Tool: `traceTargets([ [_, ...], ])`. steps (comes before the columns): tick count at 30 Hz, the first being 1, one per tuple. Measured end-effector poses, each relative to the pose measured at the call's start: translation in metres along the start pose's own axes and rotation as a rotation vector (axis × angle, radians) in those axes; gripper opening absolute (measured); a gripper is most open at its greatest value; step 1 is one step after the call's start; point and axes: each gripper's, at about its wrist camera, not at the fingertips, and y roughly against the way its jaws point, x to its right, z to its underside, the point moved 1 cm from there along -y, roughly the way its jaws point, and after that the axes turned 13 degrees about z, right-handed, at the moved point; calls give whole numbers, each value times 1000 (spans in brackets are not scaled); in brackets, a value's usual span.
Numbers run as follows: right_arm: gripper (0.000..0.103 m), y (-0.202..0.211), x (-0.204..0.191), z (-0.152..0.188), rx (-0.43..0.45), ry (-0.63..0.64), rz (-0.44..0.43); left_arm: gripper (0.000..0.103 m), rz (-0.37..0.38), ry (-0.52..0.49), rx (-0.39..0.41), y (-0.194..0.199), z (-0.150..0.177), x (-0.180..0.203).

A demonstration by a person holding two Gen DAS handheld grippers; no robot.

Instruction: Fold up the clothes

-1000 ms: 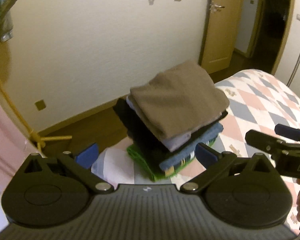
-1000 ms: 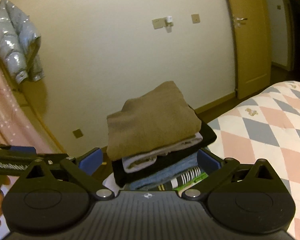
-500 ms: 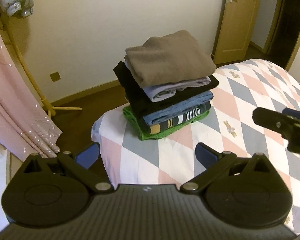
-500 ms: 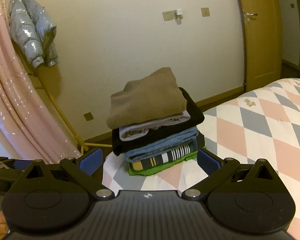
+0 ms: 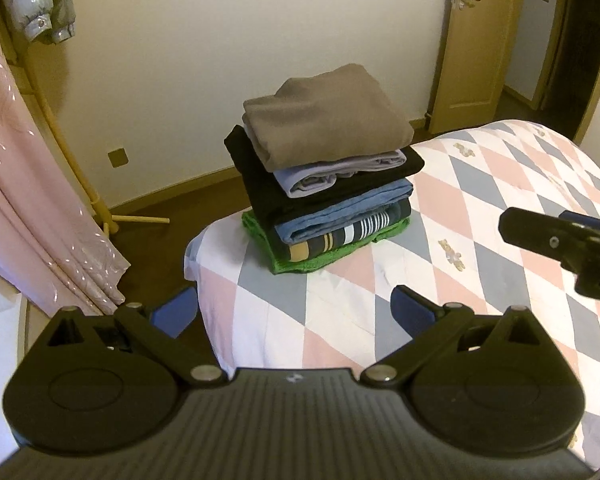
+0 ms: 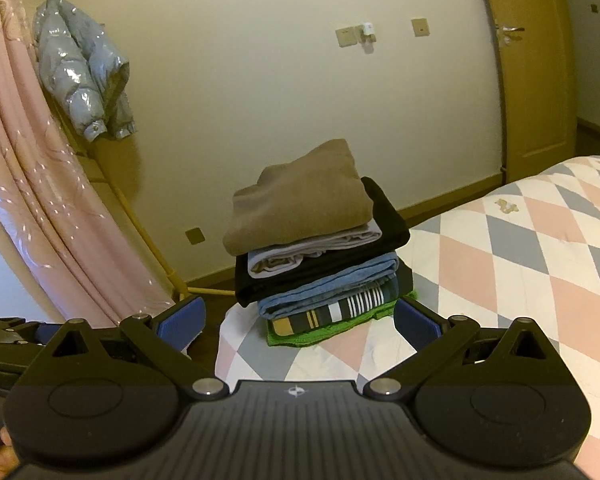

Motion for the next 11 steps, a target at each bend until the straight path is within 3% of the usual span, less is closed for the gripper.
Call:
traceTargets([
  [11, 103, -3, -2, -2, 0, 14, -35, 102, -16, 27, 13, 3, 0, -1],
])
